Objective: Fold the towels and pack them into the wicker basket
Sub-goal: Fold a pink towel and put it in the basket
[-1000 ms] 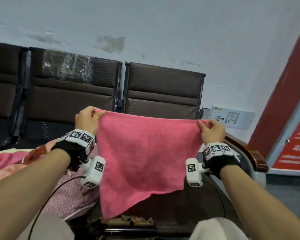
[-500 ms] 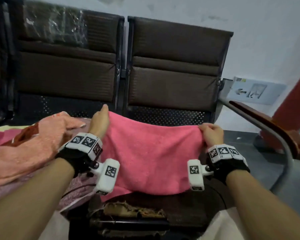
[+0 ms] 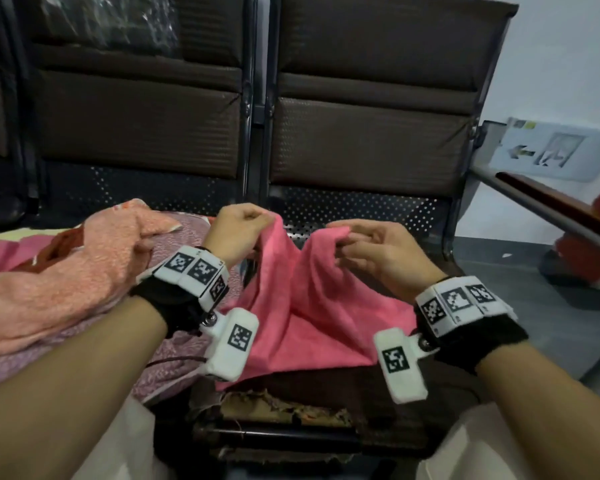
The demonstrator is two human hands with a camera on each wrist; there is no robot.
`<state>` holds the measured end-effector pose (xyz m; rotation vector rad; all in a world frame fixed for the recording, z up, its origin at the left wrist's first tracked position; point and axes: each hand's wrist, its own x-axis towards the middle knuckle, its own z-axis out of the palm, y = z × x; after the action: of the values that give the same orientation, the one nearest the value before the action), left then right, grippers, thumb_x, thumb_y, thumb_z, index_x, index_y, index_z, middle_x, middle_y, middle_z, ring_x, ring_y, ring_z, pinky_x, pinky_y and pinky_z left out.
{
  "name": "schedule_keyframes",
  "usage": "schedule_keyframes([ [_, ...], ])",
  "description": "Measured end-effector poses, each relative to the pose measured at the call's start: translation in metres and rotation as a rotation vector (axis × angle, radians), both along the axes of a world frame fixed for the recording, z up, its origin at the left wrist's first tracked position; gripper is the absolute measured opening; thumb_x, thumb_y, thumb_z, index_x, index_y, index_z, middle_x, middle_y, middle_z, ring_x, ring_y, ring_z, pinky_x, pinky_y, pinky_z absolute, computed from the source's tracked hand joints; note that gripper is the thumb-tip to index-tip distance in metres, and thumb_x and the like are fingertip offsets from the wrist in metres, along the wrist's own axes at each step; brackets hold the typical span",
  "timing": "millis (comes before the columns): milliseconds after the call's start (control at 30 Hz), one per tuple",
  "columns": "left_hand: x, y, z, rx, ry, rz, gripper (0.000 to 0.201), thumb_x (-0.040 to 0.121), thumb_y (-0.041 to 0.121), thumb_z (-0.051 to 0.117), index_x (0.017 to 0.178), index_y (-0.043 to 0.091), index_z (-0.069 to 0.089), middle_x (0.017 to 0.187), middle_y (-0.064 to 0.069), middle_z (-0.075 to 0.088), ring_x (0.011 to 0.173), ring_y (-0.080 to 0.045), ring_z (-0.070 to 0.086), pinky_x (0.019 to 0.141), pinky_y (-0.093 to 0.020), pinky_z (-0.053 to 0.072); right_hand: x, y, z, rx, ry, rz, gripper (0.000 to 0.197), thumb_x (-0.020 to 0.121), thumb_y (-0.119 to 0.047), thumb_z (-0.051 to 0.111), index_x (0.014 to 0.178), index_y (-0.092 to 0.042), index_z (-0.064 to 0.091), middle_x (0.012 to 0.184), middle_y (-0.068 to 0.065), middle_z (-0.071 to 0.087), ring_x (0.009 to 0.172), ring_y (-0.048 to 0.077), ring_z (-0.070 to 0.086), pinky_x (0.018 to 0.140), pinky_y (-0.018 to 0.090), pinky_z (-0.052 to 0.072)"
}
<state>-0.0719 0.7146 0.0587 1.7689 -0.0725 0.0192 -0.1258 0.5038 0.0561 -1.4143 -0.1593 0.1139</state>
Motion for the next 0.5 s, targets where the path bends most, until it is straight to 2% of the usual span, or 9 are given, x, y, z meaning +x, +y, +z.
schedule_keyframes([
  [100,-0.005,-0.006,-0.002,-0.007,0.047,-0.047,0.013,0.089,0.01,0.06,0.098,0.003,0.068,0.07,-0.003,0.063,0.052,-0.007,0.059,0.044,-0.021,0.049,-0.002,0.005,-0.008,-0.532,-0.154,-0.076,0.026,0.084,0.011,0.056,0.084,-0.011,0.07,0.07,0.005,0.069,0.062,0.011,0.066,0.06,0.023,0.054],
  [167,-0.009,-0.008,-0.004,-0.003,0.041,-0.08,0.015,0.089,0.01,0.062,0.102,0.005,0.067,0.075,-0.005,0.063,0.054,-0.008,0.058,0.048,-0.025,0.052,-0.003,0.007,-0.007,-0.82,-0.316,-0.119,0.026,0.078,0.006,0.059,0.077,-0.017,0.071,0.071,0.001,0.066,0.061,0.011,0.063,0.06,0.026,0.052],
  [233,-0.013,-0.012,-0.003,0.012,0.008,-0.117,0.016,0.088,0.012,0.062,0.102,0.007,0.068,0.074,-0.005,0.063,0.056,-0.009,0.055,0.056,-0.03,0.052,-0.004,0.014,-0.002,-0.833,-0.447,-0.152,0.018,0.074,-0.008,0.062,0.074,-0.026,0.066,0.076,-0.004,0.062,0.067,0.011,0.061,0.065,0.028,0.051],
  [300,-0.017,-0.015,-0.001,-0.009,-0.025,-0.148,0.011,0.089,0.012,0.062,0.096,0.011,0.07,0.072,-0.003,0.063,0.054,-0.008,0.053,0.057,-0.028,0.05,-0.003,0.022,-0.001,-0.648,-0.482,-0.169,0.006,0.072,-0.023,0.058,0.072,-0.028,0.06,0.073,-0.012,0.061,0.066,0.001,0.057,0.065,0.02,0.045],
  [367,-0.021,-0.017,0.002,-0.048,-0.047,-0.171,0.01,0.089,0.012,0.061,0.092,0.015,0.07,0.077,-0.004,0.065,0.059,-0.009,0.056,0.059,-0.027,0.05,0.001,0.026,-0.002,-0.545,-0.458,-0.204,0.004,0.077,-0.025,0.058,0.072,-0.025,0.058,0.068,-0.015,0.06,0.064,-0.002,0.054,0.064,0.019,0.042],
  [467,-0.026,-0.019,0.003,-0.031,-0.073,-0.197,0.01,0.089,0.012,0.062,0.095,0.014,0.07,0.091,-0.013,0.07,0.075,-0.016,0.064,0.069,-0.031,0.053,0.006,0.021,-0.007,-0.639,-0.44,-0.186,0.011,0.082,-0.017,0.067,0.075,-0.023,0.062,0.071,0.0,0.062,0.067,0.013,0.054,0.068,0.04,0.046],
  [500,-0.029,-0.02,0.001,-0.026,-0.069,-0.205,0.011,0.089,0.012,0.062,0.097,0.012,0.07,0.095,-0.018,0.07,0.078,-0.019,0.063,0.073,-0.034,0.053,0.006,0.019,-0.009,-0.687,-0.436,-0.19,0.009,0.082,-0.018,0.07,0.076,-0.022,0.064,0.07,0.003,0.064,0.067,0.014,0.054,0.069,0.041,0.047],
])
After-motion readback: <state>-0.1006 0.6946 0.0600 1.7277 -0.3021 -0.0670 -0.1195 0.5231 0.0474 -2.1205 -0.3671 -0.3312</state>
